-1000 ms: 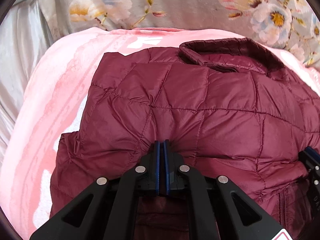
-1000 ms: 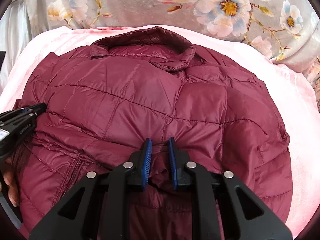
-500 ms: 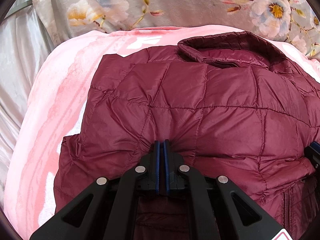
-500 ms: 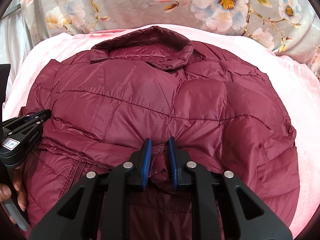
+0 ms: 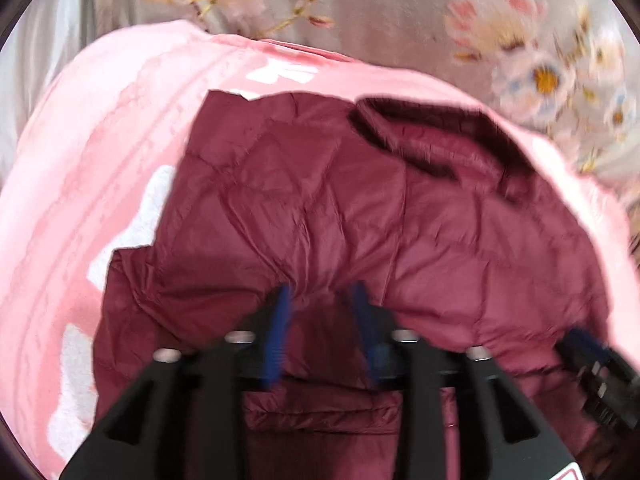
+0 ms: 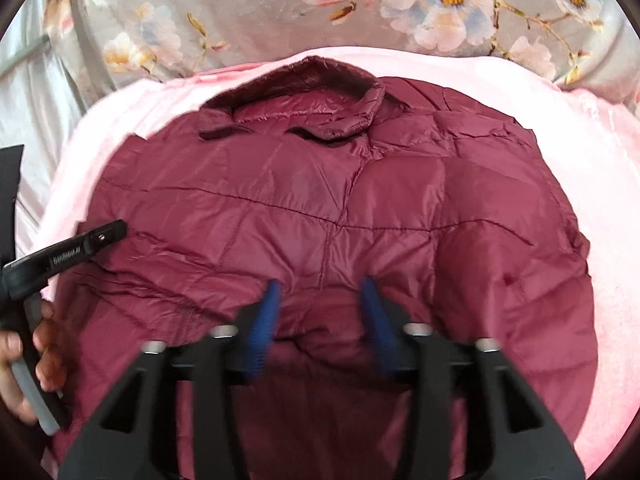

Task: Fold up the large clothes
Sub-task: 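Lift the hem with both grippers and fold it up toward the collar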

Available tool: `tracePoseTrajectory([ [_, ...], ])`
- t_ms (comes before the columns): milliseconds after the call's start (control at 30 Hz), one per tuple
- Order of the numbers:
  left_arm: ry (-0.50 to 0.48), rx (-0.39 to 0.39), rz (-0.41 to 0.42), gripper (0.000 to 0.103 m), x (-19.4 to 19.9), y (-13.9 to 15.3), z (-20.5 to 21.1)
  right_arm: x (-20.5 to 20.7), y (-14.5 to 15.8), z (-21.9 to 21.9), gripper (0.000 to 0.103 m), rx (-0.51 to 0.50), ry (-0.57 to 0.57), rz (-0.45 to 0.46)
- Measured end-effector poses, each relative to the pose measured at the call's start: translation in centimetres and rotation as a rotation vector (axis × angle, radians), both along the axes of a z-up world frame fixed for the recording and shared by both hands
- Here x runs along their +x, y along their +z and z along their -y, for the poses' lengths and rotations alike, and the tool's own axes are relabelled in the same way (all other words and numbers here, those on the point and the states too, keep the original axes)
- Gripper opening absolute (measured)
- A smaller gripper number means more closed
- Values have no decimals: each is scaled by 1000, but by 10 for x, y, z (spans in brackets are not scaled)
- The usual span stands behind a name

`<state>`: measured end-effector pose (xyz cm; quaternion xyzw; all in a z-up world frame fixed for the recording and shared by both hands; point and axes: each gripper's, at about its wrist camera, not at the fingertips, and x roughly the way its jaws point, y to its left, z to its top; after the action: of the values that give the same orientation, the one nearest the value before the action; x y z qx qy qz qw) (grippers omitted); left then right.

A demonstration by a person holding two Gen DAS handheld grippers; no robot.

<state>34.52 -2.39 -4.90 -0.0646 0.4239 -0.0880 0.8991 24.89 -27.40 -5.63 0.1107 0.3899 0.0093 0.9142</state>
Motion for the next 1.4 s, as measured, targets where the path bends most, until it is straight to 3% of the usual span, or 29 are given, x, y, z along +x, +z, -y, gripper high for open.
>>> tracePoseTrajectory([
  [100,19,-87,-5,54,21,23,-3,11,19,13,58,81,-28,31],
  [233,15,-207,-72,54,67,36,11,49,33,34,58,239,-77,47],
  [400,-36,-210,-150,54,108,21,45,102,8,68,58,496,-173,3],
  [533,-32,-281,-240,54,136,-5,56,125,-11,74,51,548,-206,-32],
  [567,-32,-287,-245,54,139,-10,57,131,-14,71,48,541,-198,-39],
  [600,-32,-287,-241,50,140,-12,58,134,-14,69,37,535,-195,-47],
  [633,-34,-275,-235,34,142,-13,59,136,-15,66,18,514,-186,-51],
  [700,-57,-234,-217,12,140,-14,63,139,-11,57,14,433,-160,-46],
  [933,-133,-140,-98,8,115,-25,65,123,-10,38,11,148,-93,-20],
  [1200,-172,-28,28,14,100,-37,73,121,-22,28,11,47,-84,0],
  [1400,-162,-29,38,16,99,-38,71,120,-23,36,11,97,-84,6],
])
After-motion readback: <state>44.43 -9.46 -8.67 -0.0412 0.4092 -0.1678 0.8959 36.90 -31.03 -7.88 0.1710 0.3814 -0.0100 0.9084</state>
